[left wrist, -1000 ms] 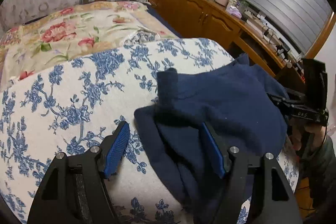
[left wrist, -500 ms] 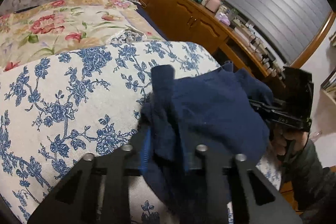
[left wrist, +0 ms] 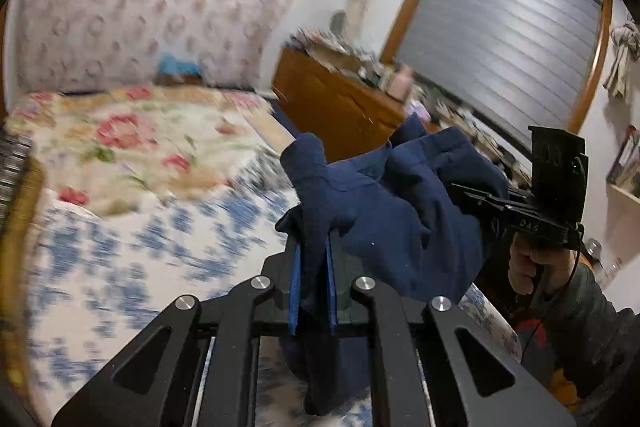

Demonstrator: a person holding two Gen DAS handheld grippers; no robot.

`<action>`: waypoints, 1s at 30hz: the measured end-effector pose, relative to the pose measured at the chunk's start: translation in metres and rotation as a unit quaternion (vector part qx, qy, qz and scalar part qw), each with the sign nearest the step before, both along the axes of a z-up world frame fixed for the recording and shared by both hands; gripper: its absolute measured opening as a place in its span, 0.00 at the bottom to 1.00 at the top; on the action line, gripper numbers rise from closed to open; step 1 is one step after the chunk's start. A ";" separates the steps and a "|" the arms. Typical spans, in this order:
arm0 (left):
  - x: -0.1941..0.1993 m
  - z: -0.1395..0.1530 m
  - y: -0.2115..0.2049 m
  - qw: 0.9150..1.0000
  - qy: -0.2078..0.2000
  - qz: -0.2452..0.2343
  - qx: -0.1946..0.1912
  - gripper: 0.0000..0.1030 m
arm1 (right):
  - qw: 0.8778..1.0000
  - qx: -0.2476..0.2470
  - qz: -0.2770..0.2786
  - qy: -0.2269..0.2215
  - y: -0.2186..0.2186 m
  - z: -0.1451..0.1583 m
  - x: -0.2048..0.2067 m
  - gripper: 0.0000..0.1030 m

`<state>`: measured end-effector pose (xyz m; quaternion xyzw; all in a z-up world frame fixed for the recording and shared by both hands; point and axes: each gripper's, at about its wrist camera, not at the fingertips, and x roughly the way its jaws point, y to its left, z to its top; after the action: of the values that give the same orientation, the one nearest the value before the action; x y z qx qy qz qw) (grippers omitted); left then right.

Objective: Fold small clothes
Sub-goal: 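Carry the folded shirt with both grippers toward the yellow plush toy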

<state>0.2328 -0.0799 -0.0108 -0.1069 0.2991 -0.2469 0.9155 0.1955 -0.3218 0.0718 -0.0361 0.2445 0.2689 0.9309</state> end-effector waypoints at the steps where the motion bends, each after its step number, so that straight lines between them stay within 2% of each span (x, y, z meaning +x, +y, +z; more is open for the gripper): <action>1: -0.005 0.005 0.009 1.000 -0.007 0.011 0.003 0.11 | 1.000 -0.004 0.011 -0.007 0.009 0.004 0.003 0.21; 7: -0.039 0.029 0.084 0.994 -0.049 0.093 0.019 0.11 | 0.994 -0.037 0.096 -0.046 0.090 0.027 0.029 0.21; 14: -0.075 0.032 0.164 0.979 -0.071 0.188 0.017 0.11 | 0.976 -0.076 0.190 -0.070 0.195 0.049 0.074 0.21; 22: -0.097 0.005 0.225 0.962 -0.061 0.265 -0.001 0.11 | 0.948 -0.128 0.278 -0.089 0.293 0.062 0.128 0.21; 28: -0.116 -0.024 0.245 0.949 -0.054 0.311 0.000 0.11 | 0.928 -0.164 0.322 -0.088 0.363 0.043 0.167 0.21; 30: -0.119 -0.036 0.253 0.946 -0.039 0.323 -0.002 0.11 | 0.922 -0.175 0.335 -0.082 0.386 0.034 0.177 0.21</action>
<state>0.1143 0.1732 -0.0471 -0.1905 0.2124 0.0577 0.9567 0.3725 0.0638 0.1056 -0.2998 0.1843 0.5139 0.7824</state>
